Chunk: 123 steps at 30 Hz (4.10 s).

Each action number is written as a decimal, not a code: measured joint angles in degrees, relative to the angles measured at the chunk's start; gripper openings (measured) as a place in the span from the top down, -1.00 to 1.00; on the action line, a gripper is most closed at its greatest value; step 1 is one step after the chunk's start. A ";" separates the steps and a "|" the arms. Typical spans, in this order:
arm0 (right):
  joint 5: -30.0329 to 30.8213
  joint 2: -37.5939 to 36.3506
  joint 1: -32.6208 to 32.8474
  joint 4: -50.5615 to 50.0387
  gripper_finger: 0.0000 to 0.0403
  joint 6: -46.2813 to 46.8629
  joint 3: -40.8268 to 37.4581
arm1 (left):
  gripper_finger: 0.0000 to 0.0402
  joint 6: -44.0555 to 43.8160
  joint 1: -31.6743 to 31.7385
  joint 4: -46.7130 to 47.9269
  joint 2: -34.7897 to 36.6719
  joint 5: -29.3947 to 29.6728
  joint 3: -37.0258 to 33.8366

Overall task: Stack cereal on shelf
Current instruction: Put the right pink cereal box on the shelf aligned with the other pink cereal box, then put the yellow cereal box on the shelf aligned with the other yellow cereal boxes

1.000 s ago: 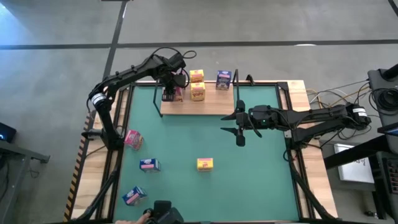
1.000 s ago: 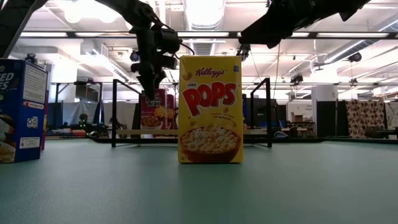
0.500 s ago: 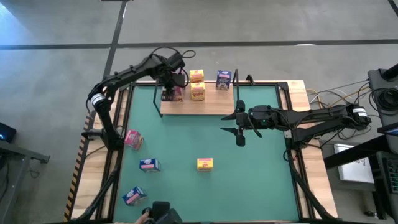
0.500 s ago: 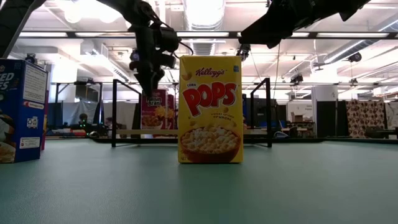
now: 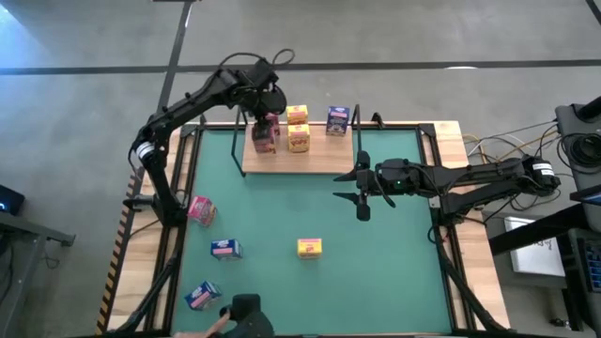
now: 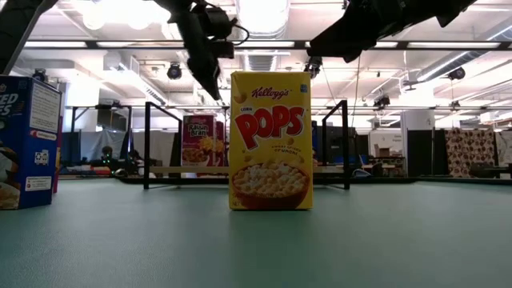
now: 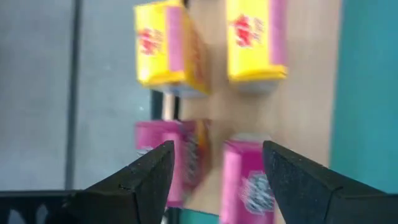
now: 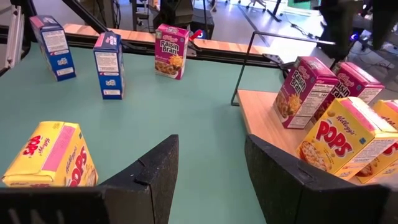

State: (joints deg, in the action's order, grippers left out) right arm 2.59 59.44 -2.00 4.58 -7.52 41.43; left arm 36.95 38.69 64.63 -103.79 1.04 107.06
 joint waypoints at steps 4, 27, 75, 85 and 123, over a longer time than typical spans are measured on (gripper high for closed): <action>0.00 0.00 0.00 -0.18 0.14 0.19 0.00 | -0.01 1.08 1.64 -5.48 0.00 1.07 -2.00; 0.00 0.00 0.00 -0.92 0.14 -0.18 0.00 | 0.55 -1.01 4.01 -16.24 -0.02 0.95 -11.54; 0.07 0.00 0.00 -0.92 0.14 0.02 0.00 | 0.58 -6.81 -2.72 -4.47 5.33 -9.43 -7.06; 0.44 0.00 0.00 -1.22 0.19 0.56 0.00 | 0.61 -8.89 -12.68 -4.97 6.94 -9.50 -8.03; 10.39 2.43 15.29 -0.86 0.13 9.48 5.56 | 0.61 -38.30 -56.87 -36.94 35.74 18.37 -51.68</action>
State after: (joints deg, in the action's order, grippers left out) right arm 12.98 61.87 13.29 3.72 1.96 46.99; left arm -1.35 -18.18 27.69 -68.05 19.41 55.39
